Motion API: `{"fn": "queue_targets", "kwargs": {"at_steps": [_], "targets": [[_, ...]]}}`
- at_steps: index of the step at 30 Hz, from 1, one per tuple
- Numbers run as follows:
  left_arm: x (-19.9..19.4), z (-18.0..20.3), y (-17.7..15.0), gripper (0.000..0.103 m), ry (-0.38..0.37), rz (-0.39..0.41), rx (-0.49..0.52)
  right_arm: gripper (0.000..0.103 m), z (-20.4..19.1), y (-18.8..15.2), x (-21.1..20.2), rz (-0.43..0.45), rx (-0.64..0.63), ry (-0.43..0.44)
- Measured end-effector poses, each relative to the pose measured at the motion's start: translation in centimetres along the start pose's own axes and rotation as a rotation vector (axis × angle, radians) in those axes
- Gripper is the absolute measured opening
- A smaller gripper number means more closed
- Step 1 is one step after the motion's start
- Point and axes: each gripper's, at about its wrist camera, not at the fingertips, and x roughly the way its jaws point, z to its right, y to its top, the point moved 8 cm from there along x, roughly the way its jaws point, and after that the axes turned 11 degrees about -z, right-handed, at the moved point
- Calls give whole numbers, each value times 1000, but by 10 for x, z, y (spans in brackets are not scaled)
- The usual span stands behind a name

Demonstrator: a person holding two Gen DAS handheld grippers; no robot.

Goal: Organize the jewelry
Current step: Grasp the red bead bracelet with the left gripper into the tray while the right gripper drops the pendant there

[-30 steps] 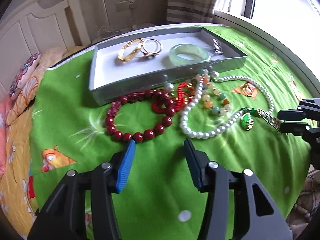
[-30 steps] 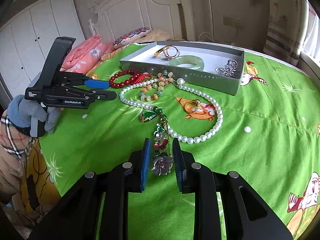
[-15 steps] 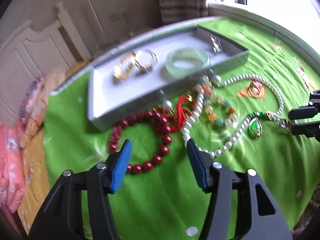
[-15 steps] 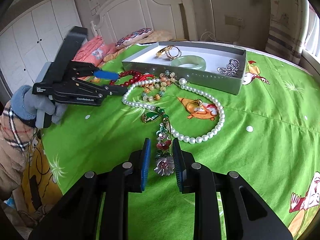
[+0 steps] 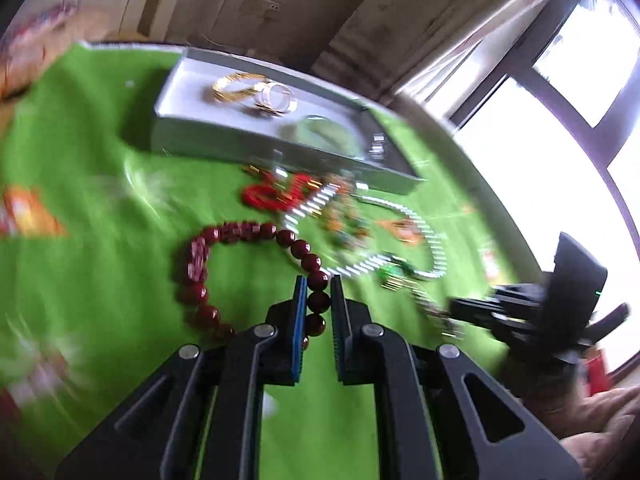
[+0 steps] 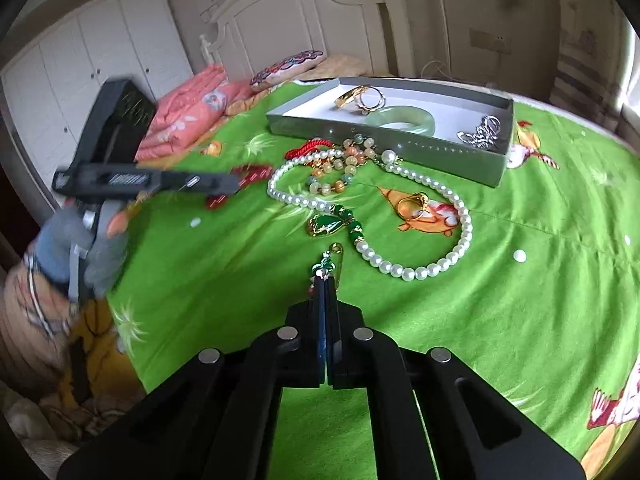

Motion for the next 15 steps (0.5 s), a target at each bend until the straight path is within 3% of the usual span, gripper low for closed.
{"fn": "queue_targets", "kwargs": {"at_steps": [2,4,7,8,9,11,13,14,15], "targets": [[-5,9,-9,11,-37,12,-14,4,0,0,-1,4,2,23],[-9,15,-17,11,-26,22,-20,7,-2,-1,1,-12,1,32],[-14,24,-27,11,-18,32,-19,35,-3,-2,3,-29,7,23],[-16,27,-31,11,-19,39,-17,50,-5,-2,2,-26,2,20],[-20,26,-35,11,-22,44,-18,52,-8,-3,1,-23,-13,9],[-20,29,-41,11,-37,51,-25,50,-14,-7,6,-49,-55,-48],[-19,31,-44,11,-49,49,-29,40,-19,-11,13,-70,-106,-150],[-18,31,-46,11,-54,47,-35,29,-23,-11,15,-79,-144,-213],[-16,31,-46,11,-59,45,-40,24,-26,-11,16,-81,-160,-231]]}}
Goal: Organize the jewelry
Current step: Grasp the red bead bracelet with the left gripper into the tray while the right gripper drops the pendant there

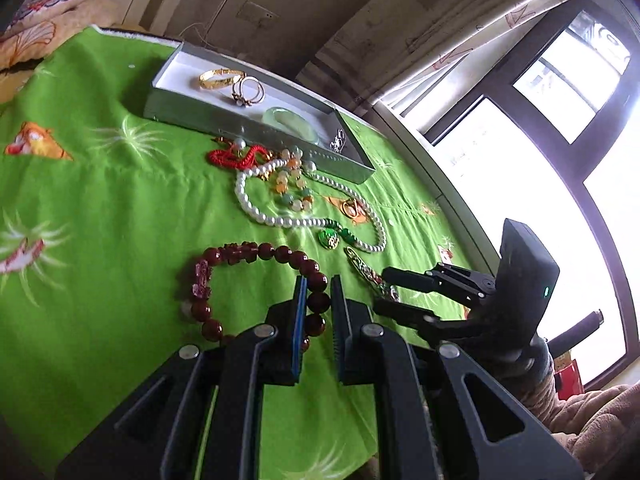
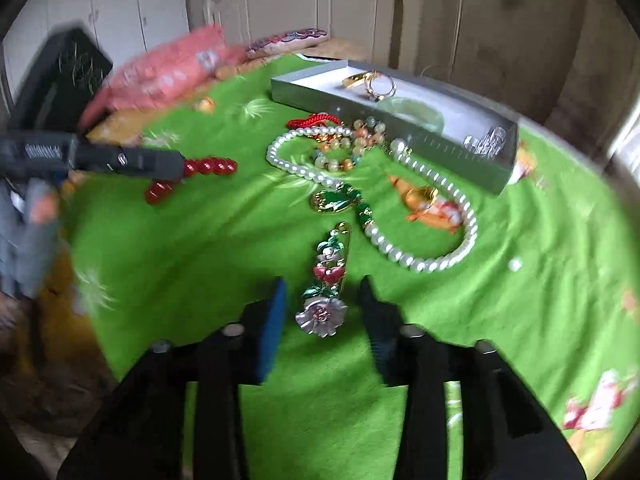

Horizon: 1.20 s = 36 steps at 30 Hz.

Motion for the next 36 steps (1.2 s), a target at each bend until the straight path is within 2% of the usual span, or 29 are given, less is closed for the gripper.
{"fn": "queue_targets", "kwargs": {"at_steps": [2,3,6,7,12,15,21,28,31,33,36], "targets": [[-1,-1,1,11,-14,2,-13,24,-3,0,-1,-12,-5,-32],[-3,-1,1,11,-33,8,-25,24,-4,0,-2,-10,1,-16],[-9,2,7,11,-87,25,-48,24,2,-1,-7,14,127,225],[-12,3,9,11,-109,30,-55,24,2,0,-7,20,149,265],[-21,8,20,11,-213,45,-102,24,14,4,-13,62,351,601],[-20,7,25,11,-265,51,-144,24,17,4,-9,67,426,699],[-21,10,42,11,-260,59,-155,24,31,15,-22,93,428,643],[-35,20,100,11,-222,105,-125,24,73,80,-46,126,346,482],[-44,19,137,11,-172,144,-119,24,107,118,-46,138,332,375],[-48,12,162,11,-115,176,-120,24,124,131,-42,136,343,335],[-46,-7,197,11,-23,207,-145,24,154,158,-17,124,382,267]]}}
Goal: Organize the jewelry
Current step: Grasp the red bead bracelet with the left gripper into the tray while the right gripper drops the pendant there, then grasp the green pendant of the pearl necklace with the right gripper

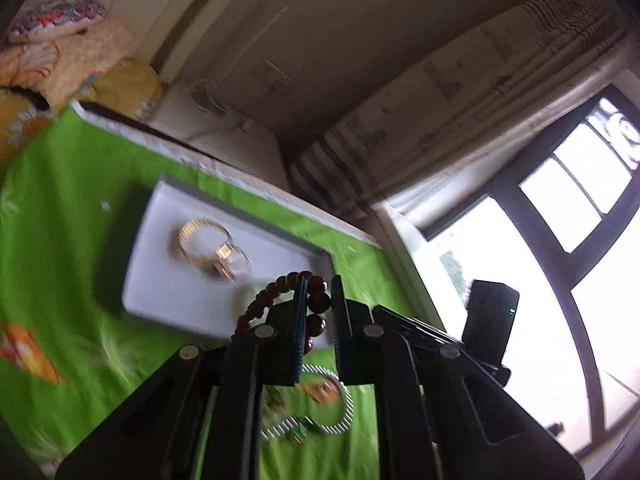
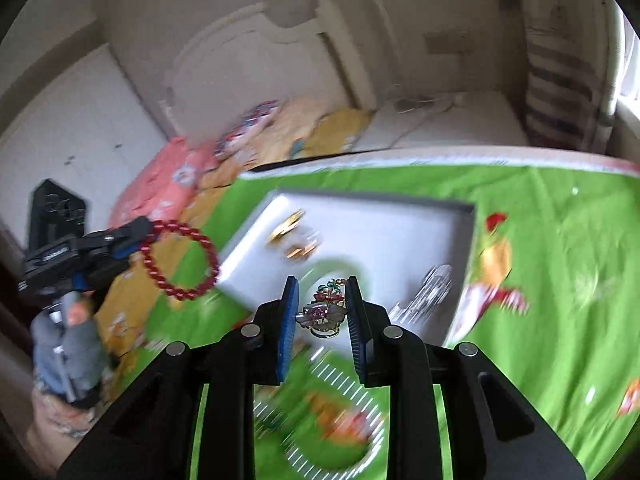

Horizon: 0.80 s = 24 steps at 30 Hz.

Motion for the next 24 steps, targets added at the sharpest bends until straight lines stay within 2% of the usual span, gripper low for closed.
{"fn": "queue_targets", "kwargs": {"at_steps": [2,5,9,11,13,17,21,24], "targets": [[9,-11,17,11,59,20,-19,24,15,21,19,3,29,-32],[25,-30,37,11,218,65,-22,24,30,39,50,3,61,-46],[66,-43,33,13,386,16,40,26,49,37,86,-54,98,-90],[80,-51,25,26,416,-16,48,32,55,27,93,-80,124,-92],[87,-58,17,57,427,-16,45,33,52,18,87,-67,106,-86],[79,-66,2,71,443,11,48,34,43,7,56,-23,62,-80],[51,-69,-20,87,483,49,38,49,33,-11,24,13,13,-65],[28,-70,-40,97,529,75,43,52,25,-36,13,5,-33,-92]]}}
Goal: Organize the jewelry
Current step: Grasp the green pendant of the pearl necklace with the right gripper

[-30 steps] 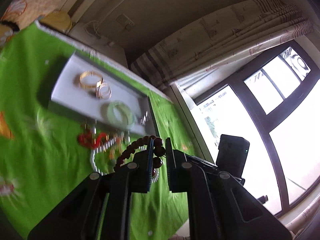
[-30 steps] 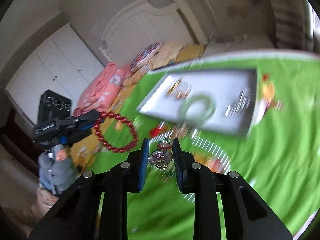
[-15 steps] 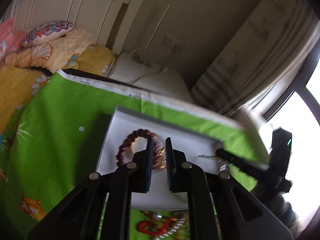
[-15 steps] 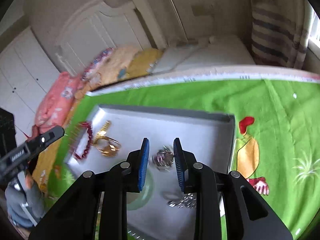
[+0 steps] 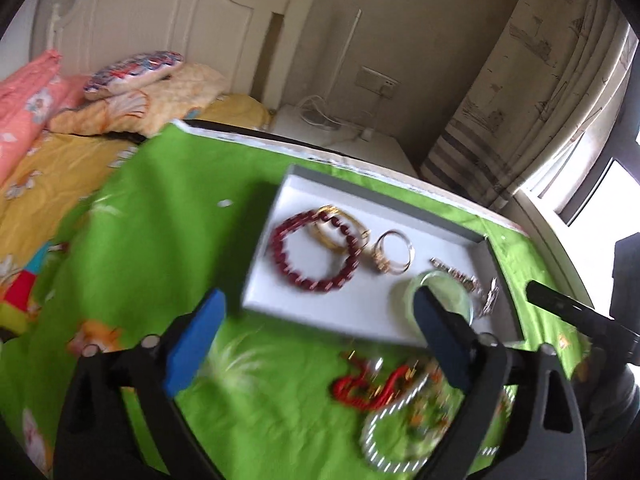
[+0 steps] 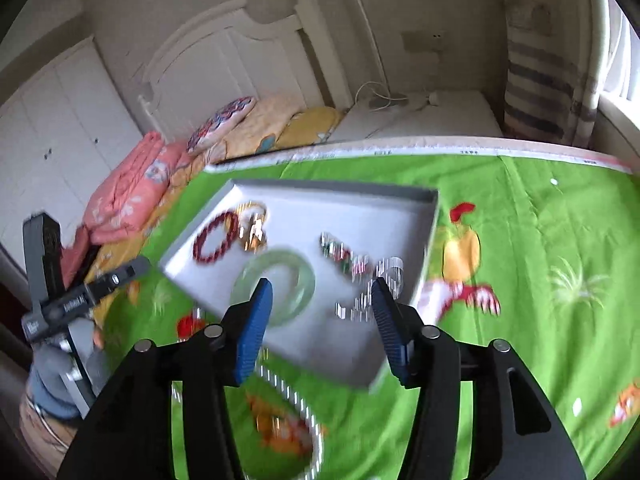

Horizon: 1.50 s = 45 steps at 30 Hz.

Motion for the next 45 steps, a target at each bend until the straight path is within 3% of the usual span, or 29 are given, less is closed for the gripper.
{"fn": "queue_targets", "kwargs": {"at_steps": [5,8,14,18,21,23,25,26,27,31,33,35,37,39,45], "targets": [[-13,-20,-39,100,114,-25,9,52,-19,-42,-3,-20,-92,-61],[-13,-26,-62,100,158,-46,22,61,-36,-61,0,-30,-140,-68],[-19,-27,-74,100,115,-34,29,62,-67,-82,17,-54,-220,-99],[-16,-35,-75,100,96,-53,-17,62,-71,-87,21,-63,-246,-186],[-17,-38,-76,100,75,-48,-40,62,-75,-96,10,-49,-210,-98],[-18,-39,-75,100,59,-42,-48,62,-81,-109,10,-70,-263,-110],[-18,-40,-75,100,49,-44,-57,55,-84,-119,14,-99,-312,-155],[-17,-40,-75,100,47,-46,-60,41,-85,-122,16,-116,-319,-150],[-17,-40,-75,100,44,-47,-64,37,-86,-124,18,-134,-320,-150],[-18,-42,-75,100,34,-40,-74,32,-90,-127,14,-157,-333,-164],[-19,-42,-75,101,30,-40,-76,9,-92,-134,10,-158,-354,-165],[-19,-41,-75,101,29,-41,-78,9,-99,-147,5,-166,-356,-124],[-19,-41,-75,101,27,-39,-79,9,-106,-164,-1,-193,-346,2],[-19,-42,-75,101,24,-37,-81,9,-117,-186,-10,-212,-383,70],[-19,-42,-75,101,24,-39,-84,9,-113,-210,-31,-207,-375,87]]}}
